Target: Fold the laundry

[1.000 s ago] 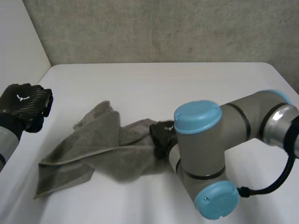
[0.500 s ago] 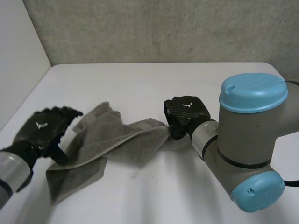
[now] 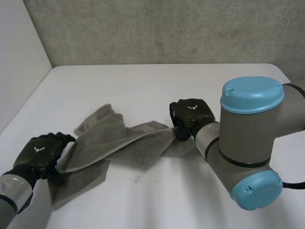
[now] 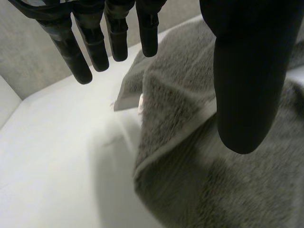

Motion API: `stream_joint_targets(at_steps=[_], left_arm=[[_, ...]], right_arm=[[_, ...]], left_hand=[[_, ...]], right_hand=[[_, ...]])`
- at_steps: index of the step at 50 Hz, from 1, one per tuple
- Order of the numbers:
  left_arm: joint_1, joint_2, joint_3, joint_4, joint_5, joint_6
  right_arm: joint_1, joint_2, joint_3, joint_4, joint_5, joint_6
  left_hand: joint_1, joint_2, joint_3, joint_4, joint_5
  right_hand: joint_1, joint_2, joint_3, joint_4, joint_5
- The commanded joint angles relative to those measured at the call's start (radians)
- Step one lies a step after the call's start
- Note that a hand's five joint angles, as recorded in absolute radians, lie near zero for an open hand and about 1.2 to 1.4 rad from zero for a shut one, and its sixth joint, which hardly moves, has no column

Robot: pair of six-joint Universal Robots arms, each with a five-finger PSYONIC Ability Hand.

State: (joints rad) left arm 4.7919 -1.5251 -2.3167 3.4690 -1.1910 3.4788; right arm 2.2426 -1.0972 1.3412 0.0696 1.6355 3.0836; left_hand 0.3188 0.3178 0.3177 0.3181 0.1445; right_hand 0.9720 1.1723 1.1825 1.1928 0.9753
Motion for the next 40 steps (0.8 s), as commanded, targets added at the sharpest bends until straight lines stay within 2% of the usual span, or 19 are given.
stream_joint_targets(at_steps=[1,2,4,5,6,8,15,16,17,19,22,24,40], left_arm=[[0.016,-0.168,0.033,0.036,-0.004,0.074],[0.016,-0.168,0.033,0.036,-0.004,0.074],[0.028,-0.194,0.040,0.039,-0.001,0.077],[0.034,-0.197,0.045,0.041,0.001,0.077],[0.034,-0.198,0.045,0.041,0.001,0.077],[0.042,-0.194,0.054,0.041,0.001,0.077],[0.039,-0.150,0.063,0.042,0.004,0.074],[0.040,-0.132,0.063,0.041,0.004,0.072],[0.040,-0.132,0.063,0.041,0.004,0.072],[0.039,-0.118,0.063,0.042,0.005,0.071],[0.037,-0.104,0.060,0.041,0.005,0.069],[0.037,-0.092,0.060,0.041,0.005,0.069],[0.031,-0.064,0.076,0.027,0.005,0.066]], right_arm=[[0.000,0.010,0.004,-0.011,0.001,0.001],[0.000,0.014,0.006,-0.014,0.001,0.001],[0.000,0.017,0.009,-0.016,0.001,0.001],[0.000,0.020,0.010,-0.016,0.001,0.001],[0.000,0.020,0.010,-0.016,0.001,0.001],[-0.001,0.036,0.013,-0.014,0.000,0.007],[0.000,0.062,0.012,-0.004,-0.005,0.013],[0.002,0.066,0.015,0.004,-0.005,0.015],[0.002,0.066,0.015,0.004,-0.005,0.015],[0.002,0.071,0.019,0.025,-0.005,0.018],[0.002,0.072,0.023,0.041,-0.005,0.020],[-0.003,0.072,0.024,0.062,-0.005,0.021],[-0.026,0.071,0.072,0.099,-0.014,0.096]], left_hand=[[0.229,0.230,0.230,0.229,0.228],[0.229,0.230,0.231,0.230,0.229],[0.539,0.540,0.540,0.540,0.539],[0.764,0.765,0.766,0.765,0.764],[0.767,0.768,0.768,0.767,0.766],[1.076,1.077,1.077,1.077,1.076],[1.077,1.078,1.079,1.078,1.077],[1.077,1.078,1.079,1.078,1.077],[1.077,1.078,1.079,1.078,1.077],[1.077,1.078,1.079,1.078,1.077],[1.077,1.078,1.079,1.078,1.077],[1.077,1.078,1.079,1.078,1.077],[1.077,1.078,1.079,1.078,1.077]], right_hand=[[0.424,0.224,0.214,0.203,0.246],[0.424,0.224,0.214,0.203,0.246],[0.424,0.224,0.214,0.203,0.246],[0.424,0.224,0.214,0.203,0.246],[0.424,0.224,0.214,0.203,0.246],[0.424,0.224,0.214,0.203,0.246],[0.424,0.224,0.214,0.203,0.246],[0.132,-0.069,-0.079,-0.089,-0.046],[0.129,-0.072,-0.082,-0.092,-0.049],[-0.316,-0.516,-0.526,-0.536,-0.493],[-0.420,-0.621,-0.631,-0.641,-0.598],[-0.575,-0.775,-0.786,-0.796,-0.753],[-0.585,-0.785,-0.795,-0.805,-0.762]])
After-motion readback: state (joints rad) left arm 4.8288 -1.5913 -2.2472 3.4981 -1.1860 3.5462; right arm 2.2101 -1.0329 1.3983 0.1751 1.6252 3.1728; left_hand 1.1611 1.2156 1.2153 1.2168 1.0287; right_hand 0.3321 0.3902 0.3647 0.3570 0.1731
